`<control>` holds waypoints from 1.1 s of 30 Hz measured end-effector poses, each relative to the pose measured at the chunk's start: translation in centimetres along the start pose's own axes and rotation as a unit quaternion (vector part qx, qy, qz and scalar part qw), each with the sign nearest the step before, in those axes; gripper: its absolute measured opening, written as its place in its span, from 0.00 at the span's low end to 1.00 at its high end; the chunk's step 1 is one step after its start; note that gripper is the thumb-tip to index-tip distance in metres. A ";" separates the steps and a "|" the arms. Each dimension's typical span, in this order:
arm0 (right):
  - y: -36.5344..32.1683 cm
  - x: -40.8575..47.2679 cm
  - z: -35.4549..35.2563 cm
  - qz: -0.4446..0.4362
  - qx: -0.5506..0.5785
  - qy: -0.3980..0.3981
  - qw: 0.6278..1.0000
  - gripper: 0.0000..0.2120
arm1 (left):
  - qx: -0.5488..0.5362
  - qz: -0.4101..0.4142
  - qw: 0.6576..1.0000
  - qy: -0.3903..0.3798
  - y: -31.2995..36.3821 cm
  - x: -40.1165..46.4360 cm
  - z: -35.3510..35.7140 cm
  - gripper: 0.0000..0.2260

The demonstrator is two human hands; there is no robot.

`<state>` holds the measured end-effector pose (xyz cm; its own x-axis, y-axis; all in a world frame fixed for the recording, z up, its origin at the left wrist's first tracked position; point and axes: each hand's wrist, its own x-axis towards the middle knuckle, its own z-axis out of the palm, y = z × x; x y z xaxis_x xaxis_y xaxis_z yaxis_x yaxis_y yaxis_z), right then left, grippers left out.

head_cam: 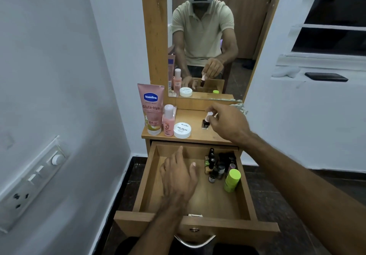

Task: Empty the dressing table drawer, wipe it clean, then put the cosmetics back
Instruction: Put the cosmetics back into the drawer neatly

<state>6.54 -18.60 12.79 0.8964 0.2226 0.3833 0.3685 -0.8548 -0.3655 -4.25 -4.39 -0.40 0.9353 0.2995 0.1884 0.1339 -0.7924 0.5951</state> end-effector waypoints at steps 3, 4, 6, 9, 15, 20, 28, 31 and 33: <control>0.4 -1.3 -0.4 0.012 0.001 -0.015 1.000 0.09 | -0.002 0.016 1.000 -0.017 0.0 0.0 0.0 0.35; 0.4 -1.8 -0.5 0.013 0.001 -0.024 1.000 0.10 | 0.003 0.027 0.999 -0.026 0.1 0.0 0.1 0.35; 0.5 -2.8 -0.6 0.015 0.012 -0.052 0.998 0.10 | 0.010 0.048 0.998 -0.039 0.1 -0.1 0.1 0.33; 0.5 -4.6 -0.8 0.002 0.044 -0.109 0.993 0.10 | -0.010 0.078 0.996 -0.049 0.1 -0.2 0.1 0.28; 0.8 -7.3 -0.2 0.004 0.081 -0.183 0.980 0.07 | -0.042 0.161 0.985 -0.047 0.2 -0.6 0.1 0.18; 0.5 -7.8 -0.3 0.015 0.104 -0.186 0.977 0.07 | -0.008 0.184 0.982 -0.037 0.1 -0.5 0.0 0.13; 0.7 -8.1 -0.6 0.022 0.083 -0.191 0.978 0.06 | 0.005 0.206 0.978 -0.045 0.1 -0.6 0.1 0.13; 1.6 -8.5 -1.0 0.024 0.052 -0.202 0.978 0.05 | 0.019 0.207 0.976 -0.069 0.1 -0.7 0.1 0.17; 2.2 -9.0 -1.1 0.025 0.029 -0.199 0.979 0.04 | 0.025 0.191 0.978 -0.081 0.2 -0.7 0.0 0.21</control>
<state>-1.00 -23.02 9.49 0.9345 0.3560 0.0068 0.3247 -0.8442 -0.4265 -4.89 -4.74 -0.40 0.9593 -0.1087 0.2607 -0.2235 -0.8565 0.4653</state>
